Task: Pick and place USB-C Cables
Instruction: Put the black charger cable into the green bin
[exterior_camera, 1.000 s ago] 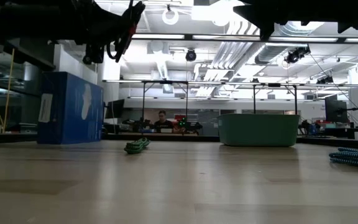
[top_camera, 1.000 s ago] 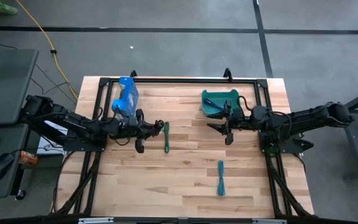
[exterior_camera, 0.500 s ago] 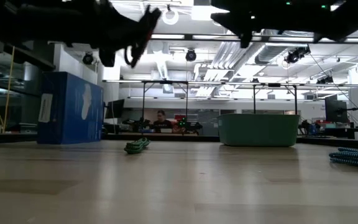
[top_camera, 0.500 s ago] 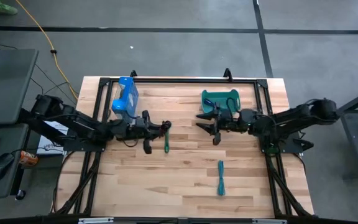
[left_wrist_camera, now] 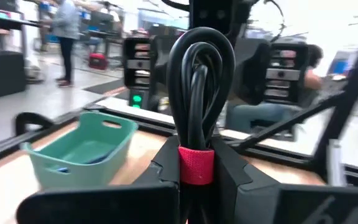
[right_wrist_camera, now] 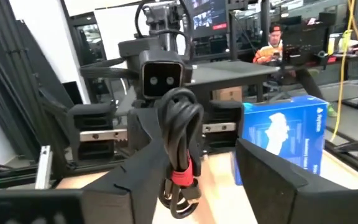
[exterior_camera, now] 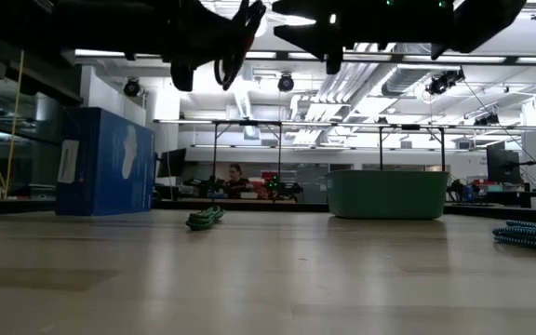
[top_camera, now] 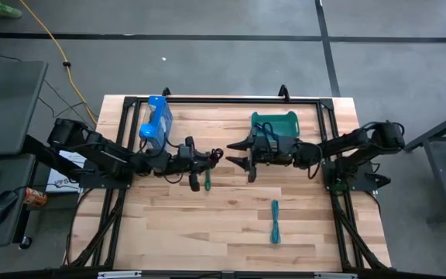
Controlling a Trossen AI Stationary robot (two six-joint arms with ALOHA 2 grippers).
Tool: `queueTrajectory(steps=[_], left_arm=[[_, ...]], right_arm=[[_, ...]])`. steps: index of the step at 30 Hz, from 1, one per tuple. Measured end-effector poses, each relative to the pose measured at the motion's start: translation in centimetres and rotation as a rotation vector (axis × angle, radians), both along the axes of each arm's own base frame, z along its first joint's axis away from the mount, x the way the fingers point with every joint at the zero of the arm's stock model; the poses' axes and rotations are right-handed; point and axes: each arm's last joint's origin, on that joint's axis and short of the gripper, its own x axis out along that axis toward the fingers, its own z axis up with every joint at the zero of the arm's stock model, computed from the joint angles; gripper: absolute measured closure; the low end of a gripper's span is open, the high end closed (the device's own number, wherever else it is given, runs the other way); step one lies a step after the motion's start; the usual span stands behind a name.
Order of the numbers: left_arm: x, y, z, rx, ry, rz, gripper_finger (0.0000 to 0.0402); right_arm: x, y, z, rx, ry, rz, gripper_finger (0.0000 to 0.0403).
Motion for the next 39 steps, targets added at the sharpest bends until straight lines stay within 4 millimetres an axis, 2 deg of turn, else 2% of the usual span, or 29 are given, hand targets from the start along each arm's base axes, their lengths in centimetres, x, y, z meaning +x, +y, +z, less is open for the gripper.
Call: queueTrajectory(steps=[7,12,19,24,34,39], left_arm=[[0.1,-0.1,0.0,-0.029,-0.008,-0.099,0.0380],[0.1,-0.2,0.0,-0.049,-0.014,-0.104,0.0380],[0.1,-0.2,0.0,-0.050,-0.014,-0.104,0.0380],[0.1,-0.2,0.0,-0.043,-0.012,-0.107,0.0380],[0.1,-0.2,0.0,-0.042,-0.011,-0.118,0.0380],[0.1,-0.2,0.0,-0.042,-0.011,-0.118,0.0380]], right_arm=[[0.7,1.4,0.4,-0.036,0.006,0.056,0.0140],[1.7,1.6,0.4,-0.029,0.014,0.080,0.0123],[4.7,1.9,0.1,-0.047,0.050,0.103,0.0123],[6.3,2.0,0.7,-0.088,0.073,0.103,0.0123],[6.7,2.1,1.2,-0.087,0.127,0.105,0.0128],[6.7,2.1,1.2,-0.075,0.126,0.105,0.0173]])
